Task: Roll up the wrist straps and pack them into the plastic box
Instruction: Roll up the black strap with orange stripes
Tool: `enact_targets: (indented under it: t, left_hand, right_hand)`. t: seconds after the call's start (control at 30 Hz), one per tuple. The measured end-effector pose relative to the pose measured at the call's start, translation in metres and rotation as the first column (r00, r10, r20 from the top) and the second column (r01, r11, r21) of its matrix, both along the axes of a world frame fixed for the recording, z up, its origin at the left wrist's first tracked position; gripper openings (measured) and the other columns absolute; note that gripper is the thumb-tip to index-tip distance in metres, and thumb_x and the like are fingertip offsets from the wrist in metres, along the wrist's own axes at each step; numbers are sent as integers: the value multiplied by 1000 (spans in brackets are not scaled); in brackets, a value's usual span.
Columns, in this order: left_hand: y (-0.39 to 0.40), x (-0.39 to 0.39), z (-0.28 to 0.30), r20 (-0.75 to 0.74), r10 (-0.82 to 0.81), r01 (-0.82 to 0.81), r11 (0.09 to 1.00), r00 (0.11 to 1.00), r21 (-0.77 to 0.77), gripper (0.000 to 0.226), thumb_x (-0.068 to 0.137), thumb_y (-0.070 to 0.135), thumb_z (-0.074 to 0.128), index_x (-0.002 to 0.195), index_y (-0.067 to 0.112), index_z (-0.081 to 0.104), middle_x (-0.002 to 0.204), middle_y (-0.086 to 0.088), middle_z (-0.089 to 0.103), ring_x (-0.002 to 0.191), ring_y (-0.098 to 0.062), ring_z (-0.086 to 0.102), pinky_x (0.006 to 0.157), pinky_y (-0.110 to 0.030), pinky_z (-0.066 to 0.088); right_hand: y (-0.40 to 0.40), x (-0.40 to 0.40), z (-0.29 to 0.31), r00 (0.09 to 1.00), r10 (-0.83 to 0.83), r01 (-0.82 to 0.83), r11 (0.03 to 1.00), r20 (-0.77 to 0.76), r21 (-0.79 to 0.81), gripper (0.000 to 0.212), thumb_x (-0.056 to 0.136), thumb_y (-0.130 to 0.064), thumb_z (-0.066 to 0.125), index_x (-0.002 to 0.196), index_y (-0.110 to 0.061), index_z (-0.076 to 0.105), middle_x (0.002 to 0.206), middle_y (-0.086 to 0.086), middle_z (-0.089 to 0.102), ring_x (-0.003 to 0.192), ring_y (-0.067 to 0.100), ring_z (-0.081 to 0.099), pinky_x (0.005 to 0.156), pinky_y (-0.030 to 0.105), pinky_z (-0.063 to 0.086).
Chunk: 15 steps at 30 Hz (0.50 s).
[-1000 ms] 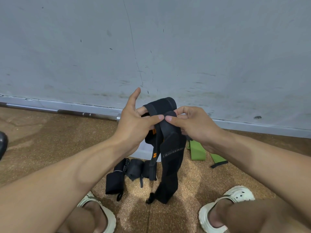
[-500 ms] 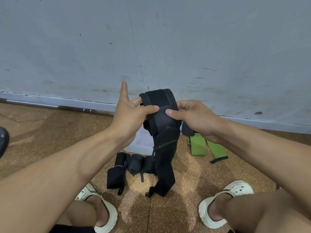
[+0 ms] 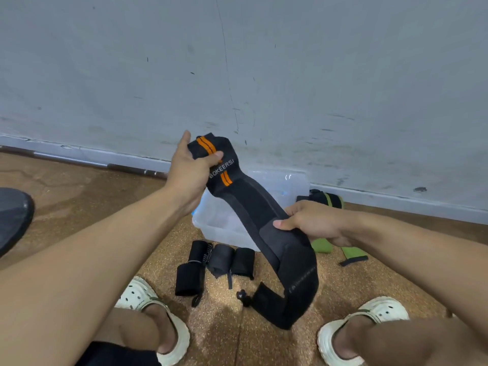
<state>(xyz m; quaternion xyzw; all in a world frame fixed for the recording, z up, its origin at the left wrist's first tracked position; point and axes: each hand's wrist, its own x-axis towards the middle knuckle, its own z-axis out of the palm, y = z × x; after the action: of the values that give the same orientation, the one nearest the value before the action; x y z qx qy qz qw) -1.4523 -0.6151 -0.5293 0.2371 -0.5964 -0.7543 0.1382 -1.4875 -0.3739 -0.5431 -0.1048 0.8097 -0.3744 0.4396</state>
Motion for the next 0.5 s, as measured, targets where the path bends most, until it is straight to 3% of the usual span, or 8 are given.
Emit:
enact_targets:
  t: [0.1, 0.17, 0.3, 0.4, 0.5]
  left_hand:
    - [4, -2, -5, 35, -126, 128, 991, 991, -51, 90, 95, -2, 66, 163, 21, 11, 141, 0, 58, 124, -20, 60, 102, -34, 50]
    - [5, -3, -8, 49, -190, 190, 982, 981, -15, 89, 97, 3, 64, 163, 21, 9, 146, 0, 55, 127, -22, 59, 111, -43, 45]
    - [3, -3, -5, 65, -277, 274, 961, 959, 50, 94, 85, 14, 71, 161, 13, 17, 145, -10, 59, 120, -25, 65, 102, -43, 51]
    - [4, -1, -5, 100, -348, 346, 938, 932, 40, 62, 94, 13, 65, 149, 3, 37, 140, -19, 60, 123, -31, 64, 111, -51, 44]
    - [7, 0, -7, 105, -373, 368, 928, 922, 60, 52, 101, 10, 60, 148, 5, 40, 129, -13, 67, 119, -31, 65, 110, -55, 45]
  right_hand:
    - [-4, 2, 6, 995, -84, 89, 992, 60, -88, 22, 103, -29, 62, 103, -12, 75, 93, -2, 80, 85, 12, 75, 70, 23, 53]
    - [-7, 2, 11, 980, -169, 184, 968, 102, -170, 21, 102, -28, 62, 109, -12, 74, 98, -2, 80, 91, 13, 75, 74, 26, 56]
    - [-13, 0, 13, 941, -290, 325, 915, 173, -239, 26, 100, -24, 63, 118, -7, 73, 113, 7, 78, 114, 27, 71, 99, 42, 55]
    - [-18, 2, 14, 927, -302, 352, 905, 224, -237, 28, 97, -22, 67, 120, -7, 72, 116, 10, 77, 116, 30, 70, 106, 45, 52]
    - [-17, 9, 21, 942, -139, 204, 959, 307, -194, 27, 97, -19, 67, 120, -4, 71, 113, 10, 77, 106, 24, 74, 94, 35, 59]
